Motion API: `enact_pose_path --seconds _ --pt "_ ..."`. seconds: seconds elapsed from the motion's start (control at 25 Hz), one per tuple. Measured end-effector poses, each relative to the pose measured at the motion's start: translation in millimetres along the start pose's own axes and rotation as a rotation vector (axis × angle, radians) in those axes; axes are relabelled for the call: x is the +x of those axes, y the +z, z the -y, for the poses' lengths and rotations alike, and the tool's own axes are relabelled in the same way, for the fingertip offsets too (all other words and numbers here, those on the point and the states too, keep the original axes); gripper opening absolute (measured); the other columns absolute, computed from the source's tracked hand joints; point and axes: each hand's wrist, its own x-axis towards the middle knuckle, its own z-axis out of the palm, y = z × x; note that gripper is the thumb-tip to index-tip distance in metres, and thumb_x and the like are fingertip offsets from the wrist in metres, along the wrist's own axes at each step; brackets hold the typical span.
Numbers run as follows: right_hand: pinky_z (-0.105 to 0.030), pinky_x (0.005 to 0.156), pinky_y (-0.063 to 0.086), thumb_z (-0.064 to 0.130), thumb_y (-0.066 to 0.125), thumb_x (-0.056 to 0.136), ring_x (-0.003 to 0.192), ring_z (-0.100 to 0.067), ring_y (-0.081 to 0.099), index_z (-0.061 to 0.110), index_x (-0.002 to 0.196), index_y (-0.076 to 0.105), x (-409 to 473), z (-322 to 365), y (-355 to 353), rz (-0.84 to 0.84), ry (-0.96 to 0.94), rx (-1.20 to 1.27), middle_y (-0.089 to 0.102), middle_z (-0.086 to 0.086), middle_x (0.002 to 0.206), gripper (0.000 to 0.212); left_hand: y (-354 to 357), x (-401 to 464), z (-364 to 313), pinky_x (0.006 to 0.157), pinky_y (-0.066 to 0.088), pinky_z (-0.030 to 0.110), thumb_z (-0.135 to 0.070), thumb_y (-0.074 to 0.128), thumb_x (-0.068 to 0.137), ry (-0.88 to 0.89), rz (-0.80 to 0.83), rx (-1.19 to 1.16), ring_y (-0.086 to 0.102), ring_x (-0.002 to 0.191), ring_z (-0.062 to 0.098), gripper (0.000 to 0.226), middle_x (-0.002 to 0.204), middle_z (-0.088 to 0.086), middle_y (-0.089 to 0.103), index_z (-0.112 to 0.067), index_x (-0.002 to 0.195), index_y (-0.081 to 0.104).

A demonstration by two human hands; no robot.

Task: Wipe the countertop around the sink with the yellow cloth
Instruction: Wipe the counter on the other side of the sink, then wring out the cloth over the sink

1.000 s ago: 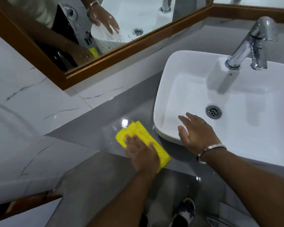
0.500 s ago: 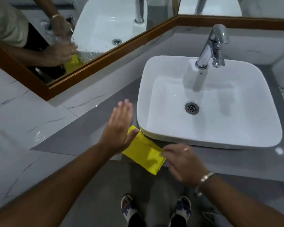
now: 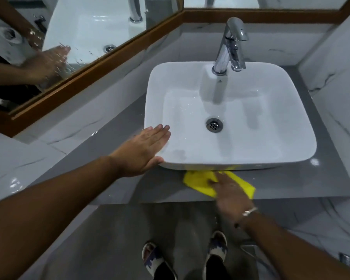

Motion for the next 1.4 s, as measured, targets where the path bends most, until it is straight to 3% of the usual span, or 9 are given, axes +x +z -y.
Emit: enact_pose_path --seconds 0.28,0.44,0.56,0.72,0.84,1.04,1.12,1.24,1.4 --pt "-0.050 0.090 0.044 0.022 0.050 0.059 0.118 -0.045 0.050 0.011 0.107 0.063 -36 -98 -18 0.054 0.284 0.034 0.058 -0.021 0.127 0.052 -7 0 -10 0.121 0.007 0.039 -0.053 0.016 0.098 -0.065 0.007 0.001 0.006 0.149 0.025 0.072 0.160 0.015 0.013 -0.006 0.151 0.016" --pt "-0.045 0.100 0.030 0.020 0.049 0.053 0.121 -0.036 0.052 0.027 0.106 0.060 -25 -55 -6 0.040 -0.133 -0.004 0.055 -0.002 0.135 0.054 -10 1 -16 0.120 -0.004 0.033 -0.046 0.024 0.097 -0.126 0.046 0.045 -0.001 0.149 0.027 0.067 0.160 0.016 0.009 -0.008 0.152 0.017" --pt "-0.053 0.099 0.040 0.027 0.060 0.049 0.117 -0.031 0.057 0.030 0.108 0.061 -12 -52 -16 0.064 -0.326 -0.039 0.056 0.001 0.134 0.059 -16 -1 -35 0.120 -0.009 0.037 -0.046 0.023 0.098 -0.244 0.019 0.118 -0.008 0.148 0.029 0.064 0.160 0.018 0.007 -0.014 0.153 0.013" --pt "-0.048 0.088 0.053 0.043 0.073 0.051 0.111 -0.033 0.060 0.020 0.121 0.055 -33 -85 -37 0.130 -0.274 -0.078 0.063 -0.010 0.123 0.076 11 -4 -132 0.119 0.012 0.045 -0.037 0.038 0.096 -0.098 -0.173 0.028 0.016 0.147 0.030 0.055 0.152 0.020 0.031 -0.010 0.144 0.038" --pt "-0.045 0.074 0.057 0.046 0.082 0.035 0.099 -0.039 0.064 0.009 0.119 0.058 -30 -90 -35 0.141 -0.083 -0.134 0.066 -0.016 0.112 0.095 63 13 -207 0.110 0.030 0.042 -0.043 0.062 0.082 0.011 0.048 0.001 0.045 0.133 0.030 0.068 0.147 0.011 0.046 -0.015 0.141 0.042" --pt "-0.037 0.058 0.050 0.015 0.066 0.056 0.062 -0.033 0.060 0.012 0.082 0.070 2 -55 -24 0.094 0.068 -0.309 0.067 -0.011 0.073 0.027 88 57 -195 0.081 0.051 0.039 -0.054 0.067 0.071 -0.156 0.185 -0.041 0.061 0.100 0.031 0.066 0.122 0.009 0.061 -0.015 0.122 0.054" --pt "-0.036 0.062 0.052 0.025 0.067 0.057 0.065 -0.031 0.064 0.015 0.070 0.068 1 -50 -29 0.260 0.075 -0.203 0.068 -0.007 0.068 0.016 82 56 -183 0.069 0.051 0.034 -0.045 0.063 0.075 -0.096 0.169 -0.029 0.064 0.087 0.029 0.042 0.108 0.005 0.065 -0.019 0.108 0.059" --pt "-0.031 0.075 0.050 0.046 0.050 0.065 0.090 -0.032 0.066 0.015 0.091 0.066 -3 -32 -68 0.611 0.124 0.112 0.071 -0.008 0.093 0.043 62 38 -170 0.059 0.052 0.035 -0.030 0.048 0.085 -0.011 0.022 -0.133 0.065 0.081 0.031 0.022 0.100 0.007 0.066 -0.020 0.102 0.057" --pt "-0.041 0.068 0.052 0.001 0.053 0.078 0.065 -0.027 0.063 0.014 0.098 0.055 -5 0 -139 0.819 0.613 1.141 0.065 -0.011 0.071 0.024 44 2 -158 0.098 0.047 0.040 -0.015 0.054 0.092 -0.003 -0.454 -0.139 0.059 0.116 0.030 0.032 0.128 0.013 0.063 -0.009 0.123 0.061"
